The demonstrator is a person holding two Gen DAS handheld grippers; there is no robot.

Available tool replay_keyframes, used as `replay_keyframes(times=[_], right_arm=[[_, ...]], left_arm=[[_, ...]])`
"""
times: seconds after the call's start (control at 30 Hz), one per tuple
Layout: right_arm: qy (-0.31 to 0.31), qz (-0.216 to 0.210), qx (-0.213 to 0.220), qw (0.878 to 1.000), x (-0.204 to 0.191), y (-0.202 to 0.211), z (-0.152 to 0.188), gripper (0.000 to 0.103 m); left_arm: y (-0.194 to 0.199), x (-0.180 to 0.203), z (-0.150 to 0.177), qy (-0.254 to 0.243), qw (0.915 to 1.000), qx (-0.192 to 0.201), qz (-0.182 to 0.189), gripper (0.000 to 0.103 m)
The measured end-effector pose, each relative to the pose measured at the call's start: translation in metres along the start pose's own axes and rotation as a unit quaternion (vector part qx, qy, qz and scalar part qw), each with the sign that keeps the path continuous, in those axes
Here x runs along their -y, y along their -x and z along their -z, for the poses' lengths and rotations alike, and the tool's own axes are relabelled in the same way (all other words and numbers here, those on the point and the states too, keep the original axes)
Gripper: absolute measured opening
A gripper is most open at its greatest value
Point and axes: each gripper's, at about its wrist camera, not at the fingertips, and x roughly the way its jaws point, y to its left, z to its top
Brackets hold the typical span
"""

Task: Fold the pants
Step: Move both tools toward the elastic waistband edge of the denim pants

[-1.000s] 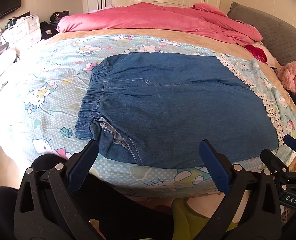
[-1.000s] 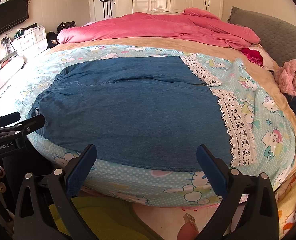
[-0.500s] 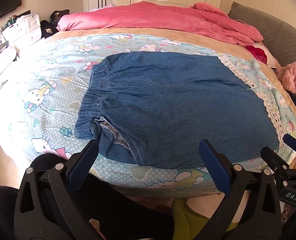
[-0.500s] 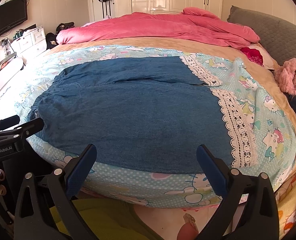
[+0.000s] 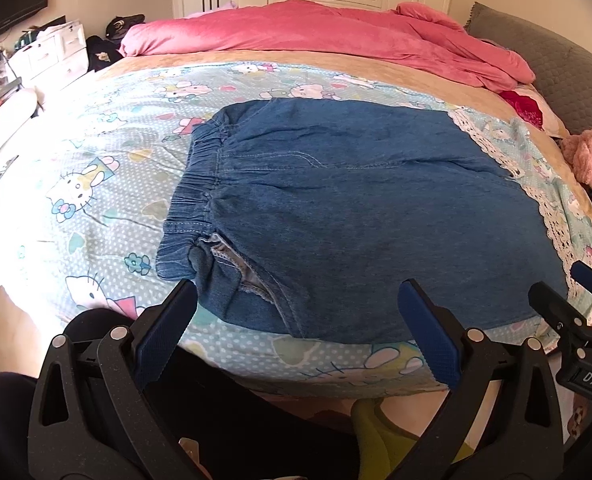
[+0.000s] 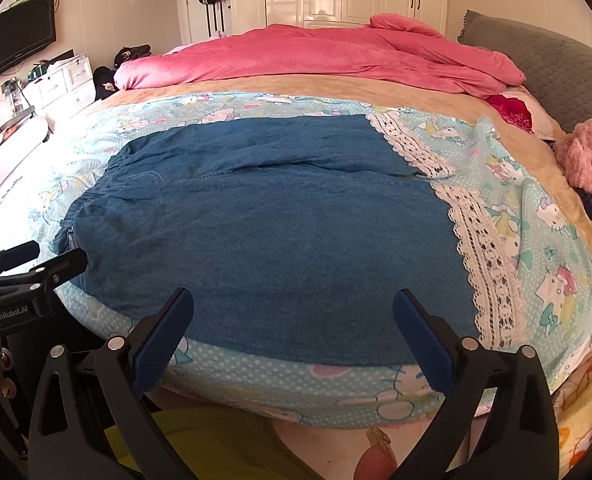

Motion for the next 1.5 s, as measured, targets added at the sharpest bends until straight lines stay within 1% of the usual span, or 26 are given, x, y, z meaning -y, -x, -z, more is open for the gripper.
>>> replay_keyframes(times=[0.2, 0.47, 0.63, 0.87, 0.93, 1.0, 1.13, 1.23, 1.33, 1.43, 1.5], right_arm=[[0.005, -0.011, 0.006, 1.0, -0.003, -0.012, -0.022, 0.099], [0.008, -0.012, 0.009, 1.0, -0.004, -0.038, -0.057, 0.099], [0.011, -0.019, -0.005, 1.0, -0.008, -0.062, -0.077, 0.099], [0.047, -0.023, 0.002, 0.999, -0.026, -0.091, -0.114, 0.099], [0.052, -0.036, -0.002, 0.998, -0.031, -0.101, -0.125, 0.099], [0.054, -0.038, -0.006, 0.998, -0.033, -0.11, -0.133, 0.099], [0.078, -0.024, 0.002, 0.997, -0.042, -0.126, -0.15, 0.099], [0.069, -0.042, -0.012, 0.997, -0.043, -0.141, -0.161, 0.099], [0.088, -0.034, -0.012, 0.995, -0.049, -0.154, -0.172, 0.099], [0.101, -0.039, -0.015, 0.994, -0.054, -0.166, -0.18, 0.099], [0.113, -0.034, -0.017, 0.993, -0.059, -0.175, -0.185, 0.099]], left_arm=[[-0.007, -0.013, -0.008, 0.014, 0.9998, -0.002, -0.009, 0.094], [-0.019, -0.035, -0.023, 0.032, 0.9993, -0.006, -0.018, 0.094], [-0.032, -0.049, -0.034, 0.037, 0.9989, -0.015, -0.023, 0.094], [-0.052, -0.072, -0.059, 0.042, 0.9983, -0.023, -0.034, 0.094], [-0.057, -0.079, -0.066, 0.047, 0.998, -0.024, -0.035, 0.094], [-0.062, -0.085, -0.074, 0.049, 0.9978, -0.027, -0.037, 0.094], [-0.075, -0.095, -0.09, 0.049, 0.9971, -0.035, -0.046, 0.094], [-0.083, -0.099, -0.098, 0.048, 0.997, -0.038, -0.047, 0.094], [-0.093, -0.1, -0.107, 0.045, 0.9969, -0.041, -0.05, 0.094], [-0.101, -0.099, -0.117, 0.039, 0.997, -0.044, -0.049, 0.094], [-0.105, -0.099, -0.121, 0.034, 0.9971, -0.044, -0.051, 0.094]])
